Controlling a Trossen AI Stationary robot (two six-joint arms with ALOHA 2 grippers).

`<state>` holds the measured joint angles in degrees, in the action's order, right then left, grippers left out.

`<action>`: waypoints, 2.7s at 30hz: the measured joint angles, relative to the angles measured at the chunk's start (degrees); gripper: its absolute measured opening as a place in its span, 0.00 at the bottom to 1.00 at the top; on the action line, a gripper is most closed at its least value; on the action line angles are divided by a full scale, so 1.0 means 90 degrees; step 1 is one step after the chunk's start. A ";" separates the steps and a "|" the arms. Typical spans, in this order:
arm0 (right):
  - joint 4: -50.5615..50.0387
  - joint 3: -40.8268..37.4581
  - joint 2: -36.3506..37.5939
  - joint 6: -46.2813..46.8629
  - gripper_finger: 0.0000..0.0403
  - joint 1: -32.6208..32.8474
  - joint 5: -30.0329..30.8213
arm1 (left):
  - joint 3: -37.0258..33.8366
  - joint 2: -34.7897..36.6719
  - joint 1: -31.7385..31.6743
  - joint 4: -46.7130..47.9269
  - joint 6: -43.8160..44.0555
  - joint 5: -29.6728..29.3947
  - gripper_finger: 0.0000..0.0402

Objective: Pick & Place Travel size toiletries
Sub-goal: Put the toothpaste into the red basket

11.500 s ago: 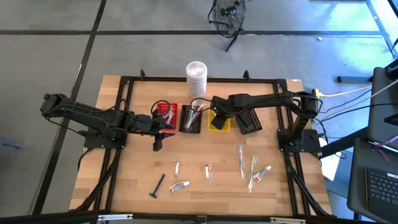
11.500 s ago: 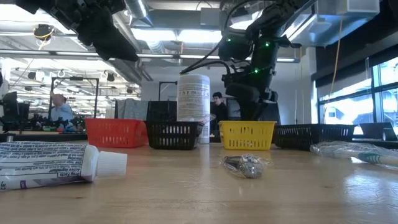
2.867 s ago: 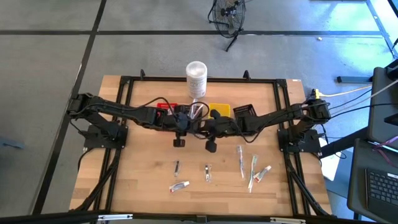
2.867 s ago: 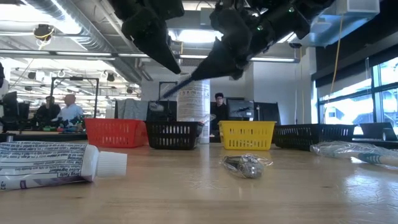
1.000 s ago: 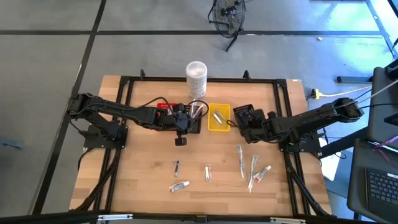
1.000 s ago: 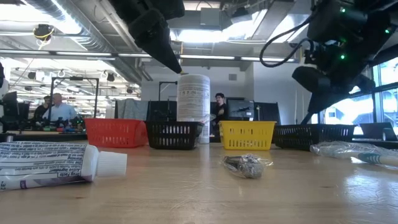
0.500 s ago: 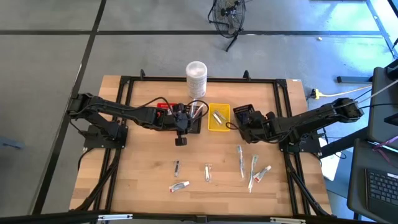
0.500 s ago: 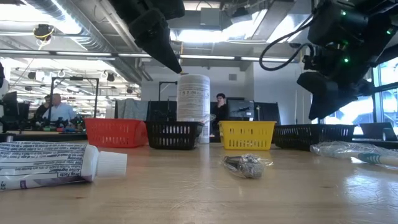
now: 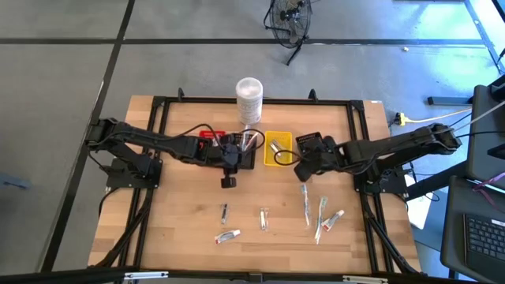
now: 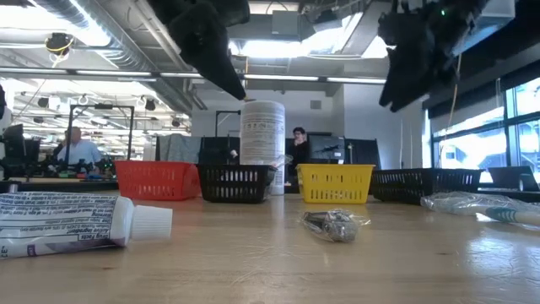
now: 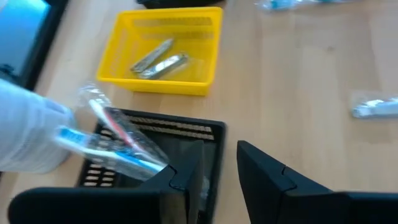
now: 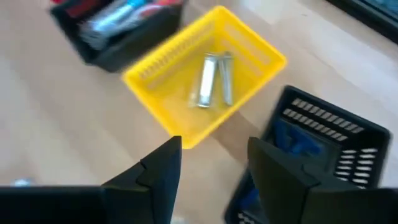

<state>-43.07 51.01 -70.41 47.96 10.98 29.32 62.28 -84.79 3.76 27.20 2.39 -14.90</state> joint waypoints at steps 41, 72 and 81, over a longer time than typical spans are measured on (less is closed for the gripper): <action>0.0833 0.0154 0.0000 -0.1010 0.48 0.0240 -0.0692 | 0.0002 -0.0648 0.2963 0.0092 0.3152 0.0171 0.32; 0.1889 0.0155 -0.0002 -0.1652 0.43 0.0250 -0.0699 | 0.0022 -0.2948 0.3971 -0.1513 0.4881 -0.0558 0.30; 0.1886 0.0155 -0.0002 -0.1495 0.39 0.0250 -0.0714 | -0.0011 -0.2731 0.3960 -0.1449 0.5175 -0.0588 0.19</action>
<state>-26.09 52.40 -70.43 34.50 13.23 22.90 62.18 -109.37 39.40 14.16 48.97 -20.19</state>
